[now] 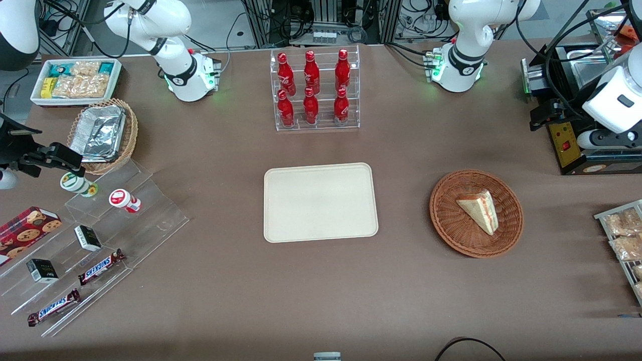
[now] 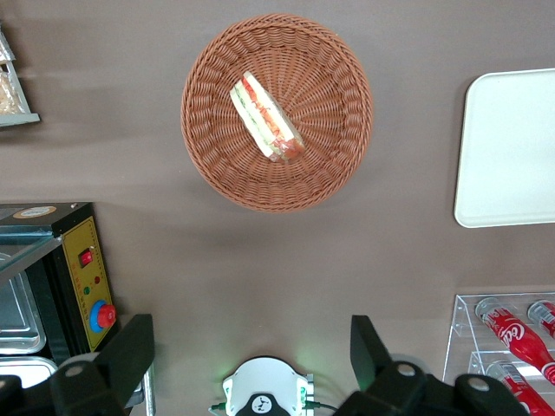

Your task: Place sandwich from basket to tray

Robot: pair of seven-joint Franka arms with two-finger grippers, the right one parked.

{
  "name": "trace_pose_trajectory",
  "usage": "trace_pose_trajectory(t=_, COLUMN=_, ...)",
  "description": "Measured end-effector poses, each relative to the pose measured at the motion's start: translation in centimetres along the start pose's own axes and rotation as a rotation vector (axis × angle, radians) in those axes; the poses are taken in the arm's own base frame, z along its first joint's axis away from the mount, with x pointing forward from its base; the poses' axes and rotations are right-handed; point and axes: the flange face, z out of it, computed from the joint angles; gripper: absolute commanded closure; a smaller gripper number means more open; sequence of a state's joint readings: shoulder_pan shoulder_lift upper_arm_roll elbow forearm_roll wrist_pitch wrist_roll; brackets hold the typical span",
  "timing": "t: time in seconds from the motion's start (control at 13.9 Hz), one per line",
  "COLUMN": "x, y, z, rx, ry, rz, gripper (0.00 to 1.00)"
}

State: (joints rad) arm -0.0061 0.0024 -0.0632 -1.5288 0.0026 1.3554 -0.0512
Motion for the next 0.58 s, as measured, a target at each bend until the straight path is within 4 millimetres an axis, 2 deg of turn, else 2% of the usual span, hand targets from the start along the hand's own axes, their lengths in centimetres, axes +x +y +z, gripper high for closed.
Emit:
trace_pose_trajectory(t=0.36, x=0.3, y=0.0, z=0.0, rx=-0.001, ry=0.013, rz=0.000, gripper=0.00)
trace_pose_trajectory(t=0.58, x=1.0, y=0.0, z=1.4, rx=-0.001, ry=0.010, rz=0.002, gripper=0.00)
